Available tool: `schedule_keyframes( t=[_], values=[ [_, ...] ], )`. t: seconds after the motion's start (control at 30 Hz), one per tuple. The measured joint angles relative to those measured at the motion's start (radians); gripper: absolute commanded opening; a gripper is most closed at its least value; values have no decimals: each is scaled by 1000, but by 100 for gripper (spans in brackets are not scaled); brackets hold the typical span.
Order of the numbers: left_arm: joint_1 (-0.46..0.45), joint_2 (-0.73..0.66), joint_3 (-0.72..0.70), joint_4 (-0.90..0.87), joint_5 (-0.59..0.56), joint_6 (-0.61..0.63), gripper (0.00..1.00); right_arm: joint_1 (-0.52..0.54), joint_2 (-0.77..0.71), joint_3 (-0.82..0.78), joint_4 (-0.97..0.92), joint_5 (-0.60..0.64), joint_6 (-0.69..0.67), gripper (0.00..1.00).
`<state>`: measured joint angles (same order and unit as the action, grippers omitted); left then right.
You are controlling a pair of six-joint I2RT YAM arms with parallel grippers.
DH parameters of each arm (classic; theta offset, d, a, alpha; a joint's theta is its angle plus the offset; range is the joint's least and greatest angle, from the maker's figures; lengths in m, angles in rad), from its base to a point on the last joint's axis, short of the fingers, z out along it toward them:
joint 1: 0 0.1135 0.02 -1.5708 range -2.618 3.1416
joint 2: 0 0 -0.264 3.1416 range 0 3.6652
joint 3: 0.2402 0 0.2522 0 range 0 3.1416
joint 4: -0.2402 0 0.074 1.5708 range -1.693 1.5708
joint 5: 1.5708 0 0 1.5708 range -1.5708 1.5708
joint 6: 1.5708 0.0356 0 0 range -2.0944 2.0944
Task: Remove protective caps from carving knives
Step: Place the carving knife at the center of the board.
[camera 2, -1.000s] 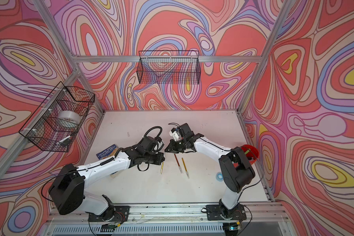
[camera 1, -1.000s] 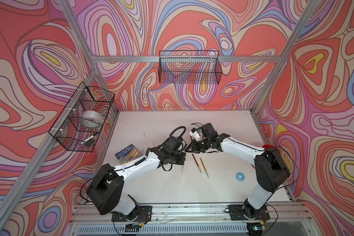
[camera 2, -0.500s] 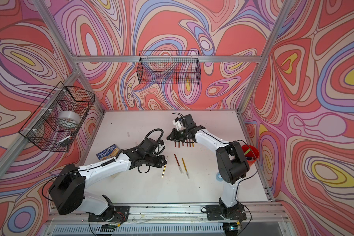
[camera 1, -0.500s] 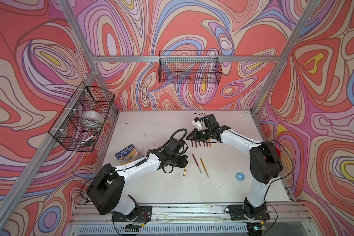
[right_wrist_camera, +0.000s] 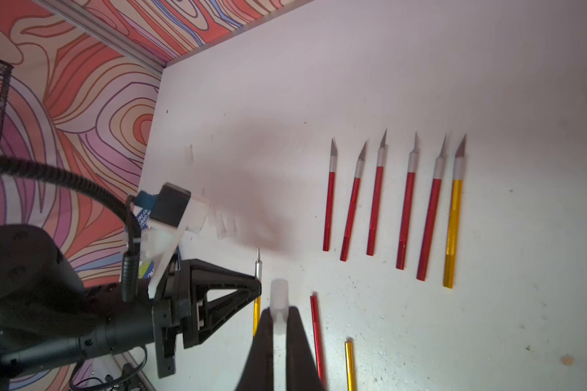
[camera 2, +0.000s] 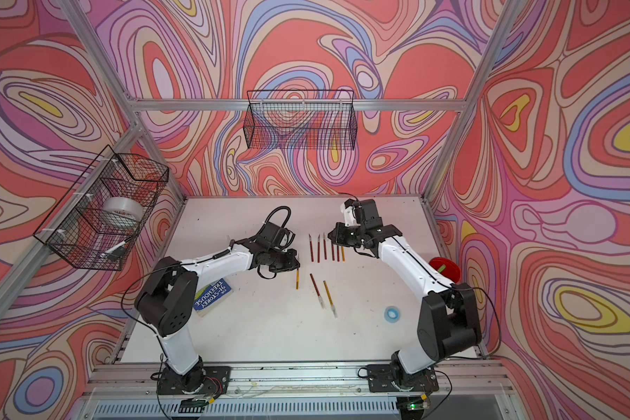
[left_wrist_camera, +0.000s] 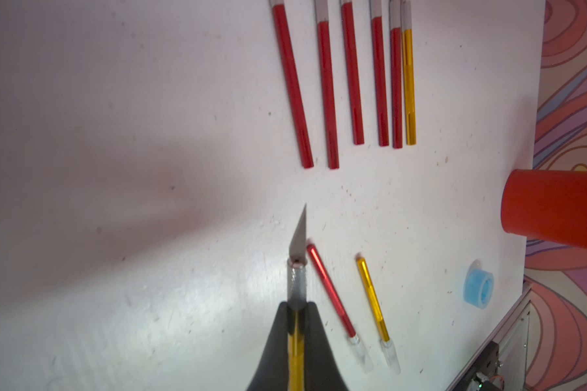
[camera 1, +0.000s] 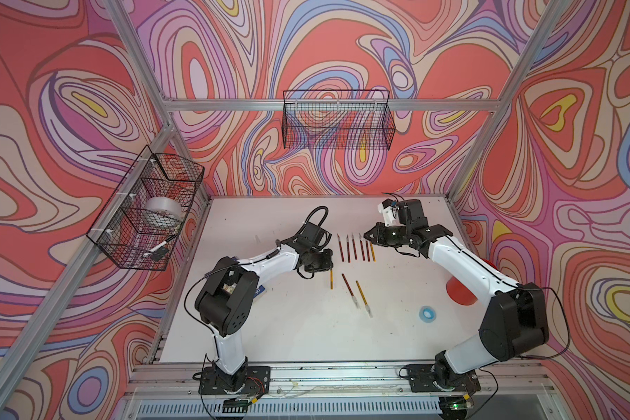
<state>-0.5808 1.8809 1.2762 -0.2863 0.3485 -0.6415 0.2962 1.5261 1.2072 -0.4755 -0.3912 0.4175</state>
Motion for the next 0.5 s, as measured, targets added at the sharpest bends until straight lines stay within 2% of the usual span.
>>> schedule_keyframes(
  t=[0.27, 0.5],
  values=[
    [10, 166, 238, -35, -14, -31, 0, 0, -39, -134, -58, 81, -32, 0],
    [34, 254, 358, -94, -56, -47, 0, 0, -51, -160, -58, 100, -40, 0]
  ],
)
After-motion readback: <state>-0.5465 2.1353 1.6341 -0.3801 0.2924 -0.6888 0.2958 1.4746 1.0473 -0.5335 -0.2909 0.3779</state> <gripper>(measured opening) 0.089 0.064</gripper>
